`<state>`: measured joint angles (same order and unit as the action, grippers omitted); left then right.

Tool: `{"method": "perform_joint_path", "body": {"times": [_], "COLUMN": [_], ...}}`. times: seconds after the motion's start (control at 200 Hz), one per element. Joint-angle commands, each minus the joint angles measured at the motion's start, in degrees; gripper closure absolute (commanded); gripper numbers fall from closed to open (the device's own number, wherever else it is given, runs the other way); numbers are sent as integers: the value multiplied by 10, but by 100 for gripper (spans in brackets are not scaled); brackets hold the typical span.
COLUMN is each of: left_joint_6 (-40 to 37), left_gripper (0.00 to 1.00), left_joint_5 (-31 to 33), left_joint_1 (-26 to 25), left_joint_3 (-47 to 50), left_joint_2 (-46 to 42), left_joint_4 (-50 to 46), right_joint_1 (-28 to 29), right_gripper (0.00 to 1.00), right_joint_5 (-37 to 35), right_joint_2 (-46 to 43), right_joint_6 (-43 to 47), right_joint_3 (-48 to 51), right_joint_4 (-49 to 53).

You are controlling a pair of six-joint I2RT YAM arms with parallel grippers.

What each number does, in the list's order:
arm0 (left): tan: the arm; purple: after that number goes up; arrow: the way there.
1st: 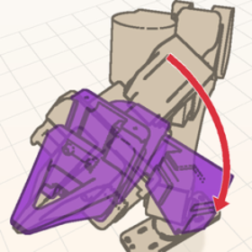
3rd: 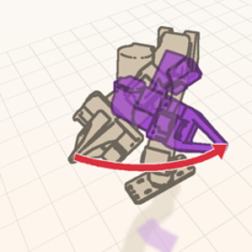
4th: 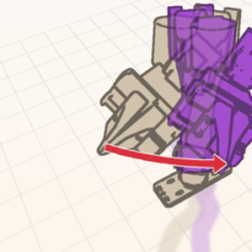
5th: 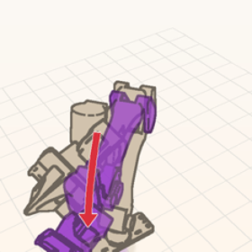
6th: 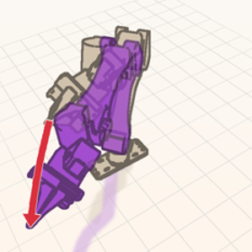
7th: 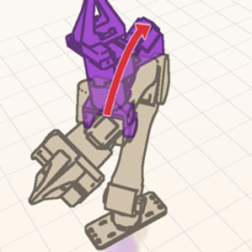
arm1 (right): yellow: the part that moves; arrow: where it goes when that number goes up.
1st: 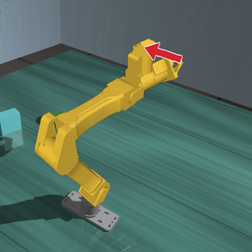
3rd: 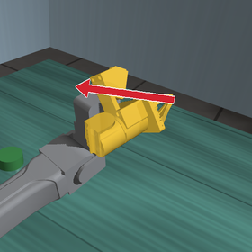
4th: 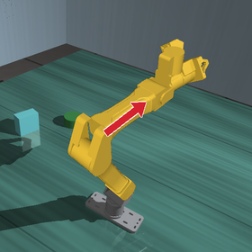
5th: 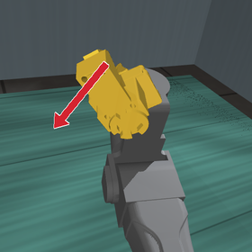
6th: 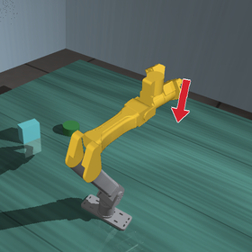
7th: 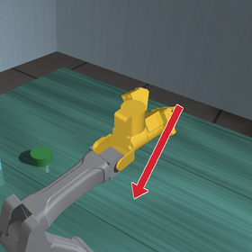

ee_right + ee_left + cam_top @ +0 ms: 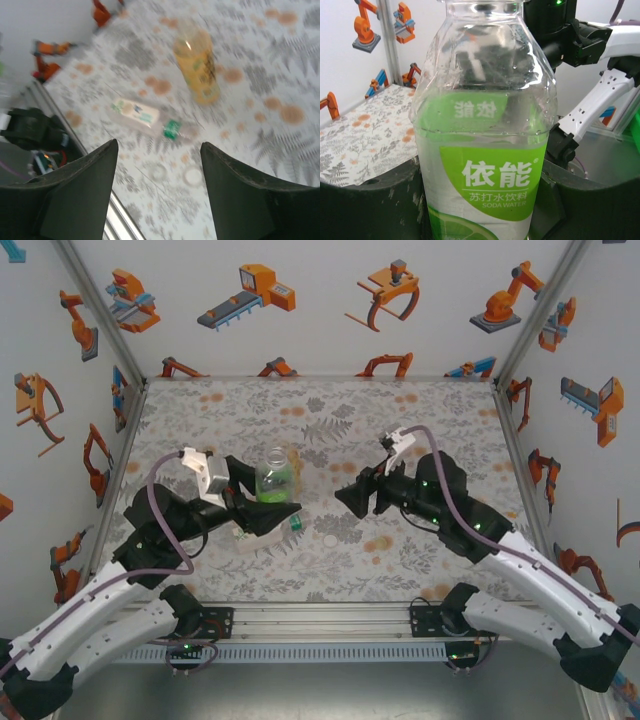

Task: Screw on the bottle caps

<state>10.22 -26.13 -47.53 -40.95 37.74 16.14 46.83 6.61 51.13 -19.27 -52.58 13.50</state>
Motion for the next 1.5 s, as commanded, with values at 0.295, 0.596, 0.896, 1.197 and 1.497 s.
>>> {"method": "perform_joint_path", "body": {"times": [0.295, 0.596, 0.896, 1.197, 1.497], "left_joint_6": [2, 12, 23, 27, 12], "left_gripper": [100, 100, 100, 100, 100], "left_joint_5": [1, 12, 6, 0, -12], "left_joint_1": [3, 3, 3, 2, 2], "left_joint_3": [41, 51, 65, 88, 79], "left_joint_2": [-54, -74, -74, -75, -68], "left_joint_4": [12, -8, 9, 42, 30], "right_joint_1": [63, 81, 80, 95, 97], "right_gripper": [43, 47, 50, 51, 49], "right_joint_5": [-196, -192, -184, -165, -165], "right_joint_2": [107, 159, 207, 250, 260], "right_joint_6": [-81, -156, -194, -198, -200], "right_joint_3": [-72, -62, -68, -74, -60], "right_joint_4": [238, 246, 287, 294, 277]}}
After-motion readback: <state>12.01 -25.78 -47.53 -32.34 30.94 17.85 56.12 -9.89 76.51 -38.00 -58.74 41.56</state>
